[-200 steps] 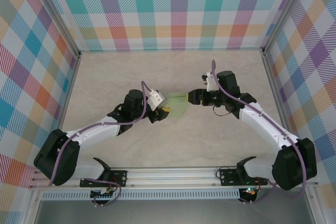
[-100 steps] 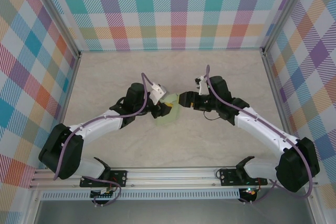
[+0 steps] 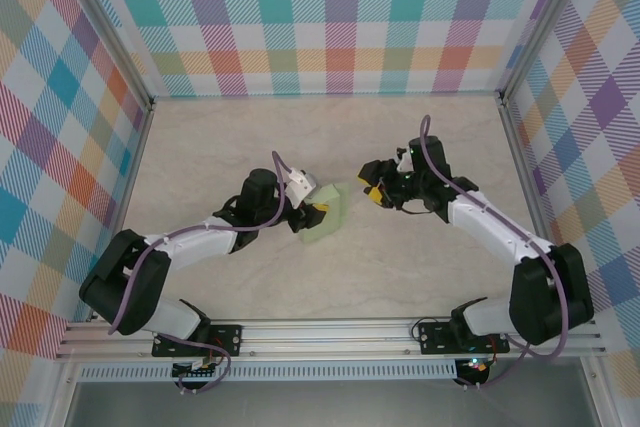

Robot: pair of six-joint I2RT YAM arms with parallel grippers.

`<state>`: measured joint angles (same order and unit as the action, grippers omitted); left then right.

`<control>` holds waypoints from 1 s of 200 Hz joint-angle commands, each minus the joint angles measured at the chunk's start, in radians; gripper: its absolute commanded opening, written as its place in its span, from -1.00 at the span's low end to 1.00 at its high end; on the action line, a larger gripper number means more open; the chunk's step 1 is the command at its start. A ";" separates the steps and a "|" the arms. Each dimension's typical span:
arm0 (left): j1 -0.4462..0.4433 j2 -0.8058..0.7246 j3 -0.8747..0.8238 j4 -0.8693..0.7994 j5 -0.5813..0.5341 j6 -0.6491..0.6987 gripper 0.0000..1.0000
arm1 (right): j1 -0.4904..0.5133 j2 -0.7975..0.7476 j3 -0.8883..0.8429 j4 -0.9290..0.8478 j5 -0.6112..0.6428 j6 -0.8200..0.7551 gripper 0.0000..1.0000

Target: Fold the paper box

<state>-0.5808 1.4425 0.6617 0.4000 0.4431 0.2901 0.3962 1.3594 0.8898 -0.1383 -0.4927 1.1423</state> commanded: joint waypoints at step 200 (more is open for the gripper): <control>-0.025 0.059 -0.008 0.034 -0.047 0.015 -0.06 | 0.018 0.124 -0.034 0.274 -0.118 0.161 -0.39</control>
<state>-0.6006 1.4784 0.6579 0.4721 0.4023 0.3088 0.4030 1.4658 0.8627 0.0910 -0.5888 1.3022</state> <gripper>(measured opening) 0.476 0.316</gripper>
